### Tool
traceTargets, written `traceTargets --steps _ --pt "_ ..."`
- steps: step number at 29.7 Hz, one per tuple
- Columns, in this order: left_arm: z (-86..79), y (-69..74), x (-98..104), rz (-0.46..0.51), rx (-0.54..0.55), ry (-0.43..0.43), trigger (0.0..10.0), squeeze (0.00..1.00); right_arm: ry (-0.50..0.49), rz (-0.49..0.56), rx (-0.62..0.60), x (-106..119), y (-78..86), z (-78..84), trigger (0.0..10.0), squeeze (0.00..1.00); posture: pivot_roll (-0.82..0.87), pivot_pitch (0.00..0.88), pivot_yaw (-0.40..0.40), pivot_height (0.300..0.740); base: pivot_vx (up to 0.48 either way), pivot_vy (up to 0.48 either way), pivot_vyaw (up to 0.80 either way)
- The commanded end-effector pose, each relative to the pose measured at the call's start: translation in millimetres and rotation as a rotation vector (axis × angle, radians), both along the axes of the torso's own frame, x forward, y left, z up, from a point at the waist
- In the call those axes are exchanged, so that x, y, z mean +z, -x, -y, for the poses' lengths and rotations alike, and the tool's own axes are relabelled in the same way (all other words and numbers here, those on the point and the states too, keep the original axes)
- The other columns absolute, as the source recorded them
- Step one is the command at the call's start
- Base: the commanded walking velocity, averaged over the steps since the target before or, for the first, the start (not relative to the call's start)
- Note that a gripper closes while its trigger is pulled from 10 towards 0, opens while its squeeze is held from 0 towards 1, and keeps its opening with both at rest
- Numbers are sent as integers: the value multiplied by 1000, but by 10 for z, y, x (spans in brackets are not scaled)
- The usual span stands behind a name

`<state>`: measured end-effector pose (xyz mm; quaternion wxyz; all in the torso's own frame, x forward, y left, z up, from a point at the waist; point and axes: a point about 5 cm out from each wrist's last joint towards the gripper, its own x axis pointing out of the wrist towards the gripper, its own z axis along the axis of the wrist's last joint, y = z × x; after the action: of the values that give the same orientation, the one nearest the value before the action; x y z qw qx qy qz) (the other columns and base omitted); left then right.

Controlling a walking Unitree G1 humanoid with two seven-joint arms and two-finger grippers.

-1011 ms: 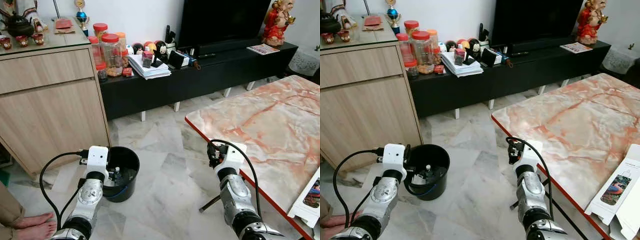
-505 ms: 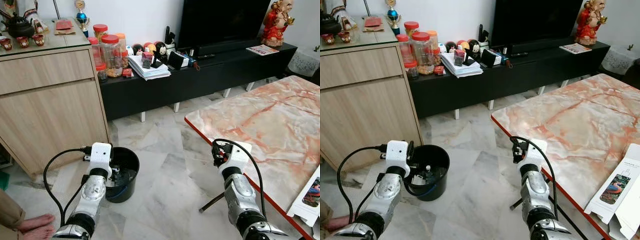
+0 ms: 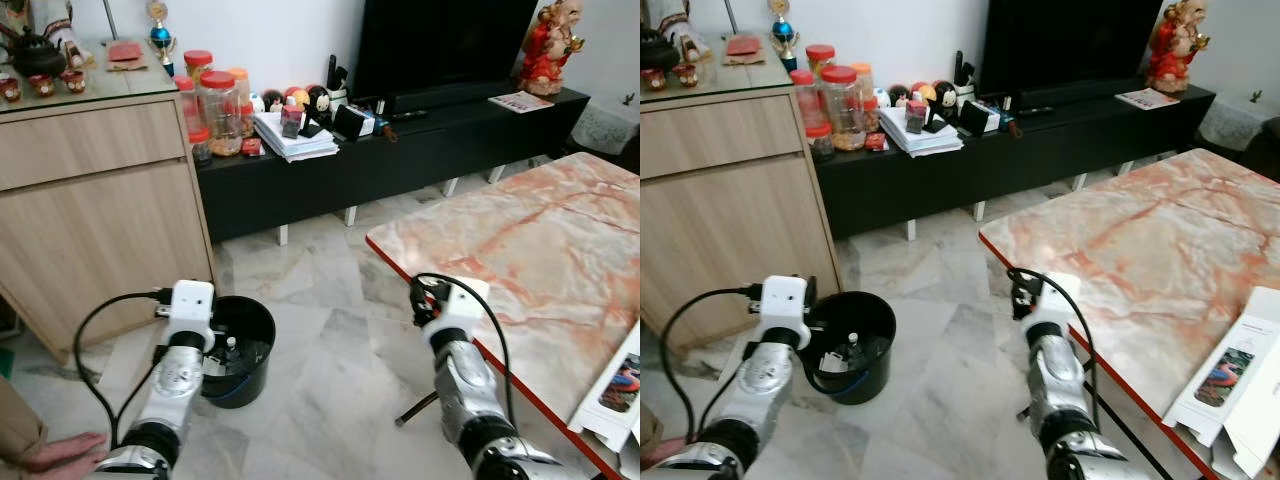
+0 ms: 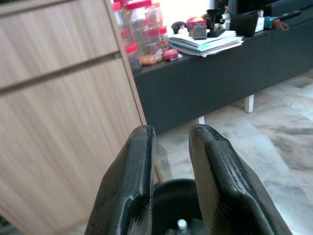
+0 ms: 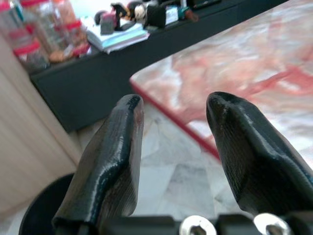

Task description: Picking trash to rubbish bin

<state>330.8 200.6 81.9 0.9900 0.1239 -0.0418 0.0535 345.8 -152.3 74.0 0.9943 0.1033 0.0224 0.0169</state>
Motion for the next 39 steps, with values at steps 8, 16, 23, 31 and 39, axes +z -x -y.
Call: traceTargets --steps 8,16,23,31,39 --pt "99 -40 76 39 -43 -1 10000 0 33 17 -26 9 14 82 10000 0 19 0 -23 740 0 0 -781" --pt "132 -33 80 49 -60 1 10000 0 34 37 -17 42 1 52 10000 0 14 0 -13 740 0 0 -781" --pt "160 -14 61 52 -69 10 10000 0 38 59 -8 75 -9 20 10000 0 3 0 -22 740 0 0 -781" --pt "183 0 57 59 -76 18 10000 0 39 60 18 62 1 -52 10000 0 10 0 -27 740 0 0 -781" --pt "171 7 53 60 -80 16 10000 0 39 66 38 68 0 -105 10000 0 8 0 -23 740 0 0 -781"
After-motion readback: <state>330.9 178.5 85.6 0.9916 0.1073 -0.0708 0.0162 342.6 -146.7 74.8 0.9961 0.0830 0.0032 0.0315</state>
